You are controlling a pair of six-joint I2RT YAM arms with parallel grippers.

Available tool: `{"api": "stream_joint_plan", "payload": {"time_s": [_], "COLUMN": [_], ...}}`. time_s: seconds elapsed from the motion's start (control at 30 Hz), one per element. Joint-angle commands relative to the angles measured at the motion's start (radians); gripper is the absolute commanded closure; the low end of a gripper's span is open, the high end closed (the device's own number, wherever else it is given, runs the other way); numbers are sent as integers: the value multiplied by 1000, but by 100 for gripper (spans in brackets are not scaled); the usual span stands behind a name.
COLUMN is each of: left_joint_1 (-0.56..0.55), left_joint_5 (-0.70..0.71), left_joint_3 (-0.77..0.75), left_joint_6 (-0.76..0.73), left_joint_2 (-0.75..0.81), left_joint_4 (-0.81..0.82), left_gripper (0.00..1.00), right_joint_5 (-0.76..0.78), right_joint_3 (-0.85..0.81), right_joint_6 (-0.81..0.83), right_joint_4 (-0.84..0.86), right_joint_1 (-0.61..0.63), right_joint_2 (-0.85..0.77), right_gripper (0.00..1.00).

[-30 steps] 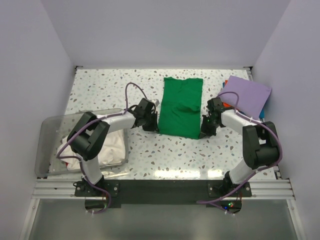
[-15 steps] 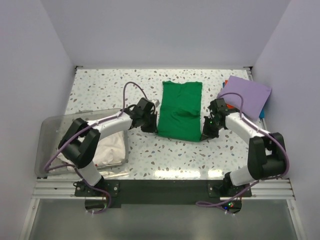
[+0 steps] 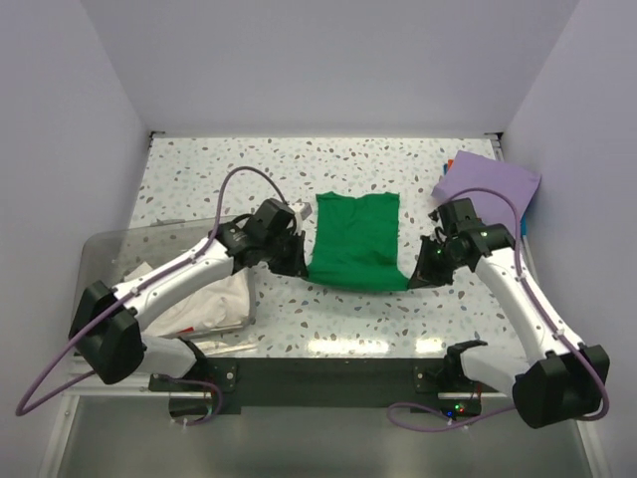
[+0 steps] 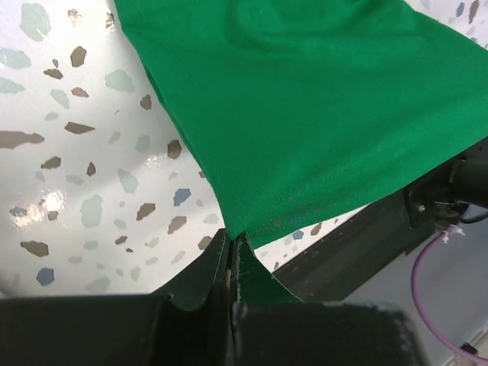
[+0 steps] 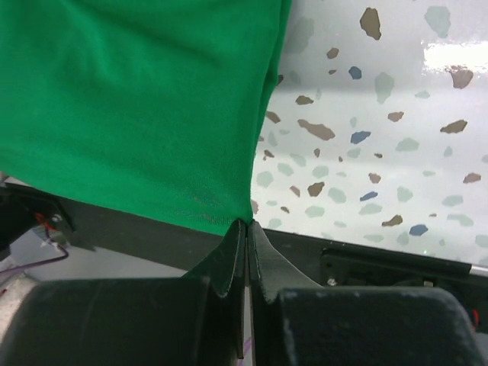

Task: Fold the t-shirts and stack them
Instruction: Fold the tshirt

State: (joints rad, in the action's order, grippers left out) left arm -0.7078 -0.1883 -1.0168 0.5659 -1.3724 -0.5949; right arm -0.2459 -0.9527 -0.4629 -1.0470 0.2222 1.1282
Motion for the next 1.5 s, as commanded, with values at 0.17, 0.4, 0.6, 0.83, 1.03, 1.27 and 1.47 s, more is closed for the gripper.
{"api": "stream_joint_plan", "payload": {"time_s": [0.17,0.4,0.6,0.83,1.03,1.27,1.47], "left_joint_1": [14,71,116,140,171,214,255], "left_joint_5": [105,121,63,7,-20,-33,-59], "left_joint_3": [-163,-232,-293,-347,-424,-520,-594], "left_joint_6": [16,-8,-29,-58,-89,-113,-116], "left_joint_2": [9,-59,-139,-233,-342,-476,-577], "left_joint_4": [-166,-79,-19,35,59,83,101], "left_gripper": [100,100,100,100,100,100,100], "right_joint_5": [115,154,210,243,269,278,272], "right_joint_3": [-192,-242,-317,-406,-488,-633,-733], "right_joint_6": [-49,-51,-19,23,59,102,119], "right_joint_4": [-105,48,105,153,200,209,219], "right_joint_1": [-7,-7,-9,-15,-32,-67,-84], "right_joint_2": [-16,84,179,286,406,561,697], "right_gripper": [100,100,100,100,100,100,100]}}
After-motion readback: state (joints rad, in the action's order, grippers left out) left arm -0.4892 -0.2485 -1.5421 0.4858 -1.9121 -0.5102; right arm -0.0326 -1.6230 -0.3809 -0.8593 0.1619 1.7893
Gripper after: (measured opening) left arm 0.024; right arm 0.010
